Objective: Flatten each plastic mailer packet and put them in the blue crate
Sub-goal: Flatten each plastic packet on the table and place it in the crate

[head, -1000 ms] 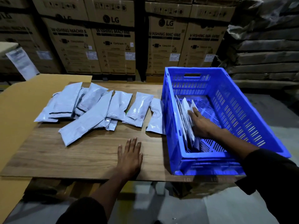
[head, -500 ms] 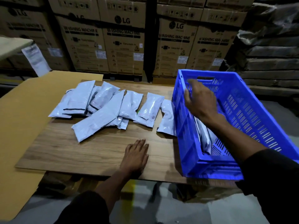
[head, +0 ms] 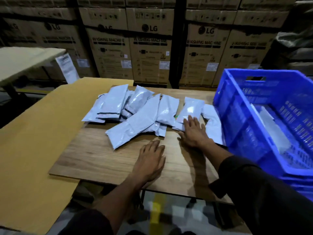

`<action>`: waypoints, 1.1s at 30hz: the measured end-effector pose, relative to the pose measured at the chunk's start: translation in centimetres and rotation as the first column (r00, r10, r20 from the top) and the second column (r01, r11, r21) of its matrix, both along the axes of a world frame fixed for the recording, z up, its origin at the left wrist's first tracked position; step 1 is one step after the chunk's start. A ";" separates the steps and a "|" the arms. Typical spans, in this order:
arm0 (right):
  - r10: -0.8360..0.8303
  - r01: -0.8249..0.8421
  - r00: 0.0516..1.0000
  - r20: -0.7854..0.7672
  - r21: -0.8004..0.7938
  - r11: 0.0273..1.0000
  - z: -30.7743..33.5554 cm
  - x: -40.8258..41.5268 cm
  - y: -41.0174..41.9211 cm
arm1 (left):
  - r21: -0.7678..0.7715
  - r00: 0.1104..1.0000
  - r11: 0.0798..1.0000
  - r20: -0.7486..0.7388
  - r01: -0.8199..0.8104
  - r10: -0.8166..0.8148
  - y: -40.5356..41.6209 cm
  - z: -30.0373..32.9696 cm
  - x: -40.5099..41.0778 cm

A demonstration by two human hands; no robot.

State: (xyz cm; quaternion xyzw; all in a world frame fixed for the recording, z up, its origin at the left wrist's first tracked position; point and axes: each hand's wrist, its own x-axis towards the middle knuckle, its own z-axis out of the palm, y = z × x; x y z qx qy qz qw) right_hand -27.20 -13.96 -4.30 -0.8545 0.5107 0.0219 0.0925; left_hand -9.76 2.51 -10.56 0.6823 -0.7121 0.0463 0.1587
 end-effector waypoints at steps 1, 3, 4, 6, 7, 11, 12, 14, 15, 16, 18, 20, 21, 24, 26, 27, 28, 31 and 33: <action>-0.006 0.006 1.000 0.005 0.005 1.000 -0.3 0.0 0.0 | -0.014 1.000 1.000 -0.003 0.005 -0.005 0.0 0.0 0.0; -0.002 0.004 0.999 0.040 -0.061 0.998 -0.3 -0.2 0.8 | -0.021 1.000 1.000 -0.002 0.013 -0.013 0.0 -0.1 0.0; 0.007 0.000 0.998 0.065 -0.113 0.994 -0.1 -0.4 1.5 | -0.018 1.000 1.000 0.000 0.016 -0.016 0.0 0.0 0.0; 0.028 -0.005 0.993 0.115 -0.195 0.981 -0.1 -1.0 3.6 | -0.004 1.000 1.000 -0.003 0.017 -0.017 0.1 0.1 -0.1; 0.032 -0.004 0.992 0.120 -0.225 0.974 -0.1 -1.3 4.8 | 0.004 1.000 1.000 -0.007 0.018 -0.018 0.1 0.1 0.0; -0.005 0.038 0.996 0.090 -0.372 0.928 0.2 -2.1 9.4 | 0.004 0.999 1.000 -0.026 0.022 -0.022 0.9 -0.4 0.4; -0.029 0.067 0.994 0.103 -0.384 0.921 0.5 -2.1 10.1 | 0.001 0.999 1.000 -0.039 0.021 -0.021 1.2 -0.4 0.6; -0.091 0.141 0.985 0.145 -0.383 0.913 1.2 -1.8 10.7 | -0.001 0.998 1.000 -0.054 0.012 -0.012 1.9 -0.4 0.9; -0.135 0.184 0.979 0.156 -0.372 0.910 1.6 -1.5 10.7 | 0.003 0.998 1.000 -0.055 0.008 -0.008 2.2 -0.4 0.9; -0.184 0.227 0.971 0.154 -0.337 0.914 1.9 -1.2 10.7 | 0.009 0.999 1.000 -0.054 0.003 -0.002 2.5 -0.3 0.9; -0.255 0.274 0.960 0.114 -0.201 0.941 2.0 -0.6 10.6 | 0.019 0.999 1.000 -0.049 -0.003 0.004 3.1 -0.2 0.9; -0.245 0.253 0.963 0.108 -0.062 0.966 1.1 -0.4 11.0 | 0.029 0.999 1.000 -0.052 0.002 -0.001 3.6 -0.3 1.1; -0.211 0.214 0.970 0.122 -0.006 0.977 0.5 -0.6 11.3 | 0.032 0.998 0.999 -0.059 0.005 -0.003 3.8 -0.4 1.2; 0.021 -0.020 0.982 0.189 -0.003 1.000 -0.6 -1.7 12.7 | -0.010 0.996 1.000 -0.091 -0.004 0.003 4.6 -0.3 1.4; 0.242 -0.238 0.950 0.199 -0.047 0.970 -0.7 -2.2 13.6 | -0.076 0.993 0.997 -0.116 -0.004 -0.004 5.1 0.3 1.3; 0.335 -0.332 0.928 0.165 -0.046 0.942 -0.4 -2.1 14.0 | -0.109 0.992 0.994 -0.127 0.012 -0.026 5.2 0.8 1.1; 0.400 -0.400 0.909 0.117 -0.023 0.916 -0.1 -1.7 14.4 | -0.131 0.989 0.991 -0.135 0.041 -0.059 5.3 1.4 0.9; 0.466 -0.468 0.880 0.096 -0.006 0.884 0.7 -0.2 14.8 | -0.163 0.976 0.980 -0.166 0.111 -0.138 5.2 2.5 -0.7; 0.432 -0.431 0.895 0.114 -0.030 0.902 0.5 0.2 15.0 | -0.161 0.959 0.982 -0.251 0.096 -0.134 5.1 2.6 -1.9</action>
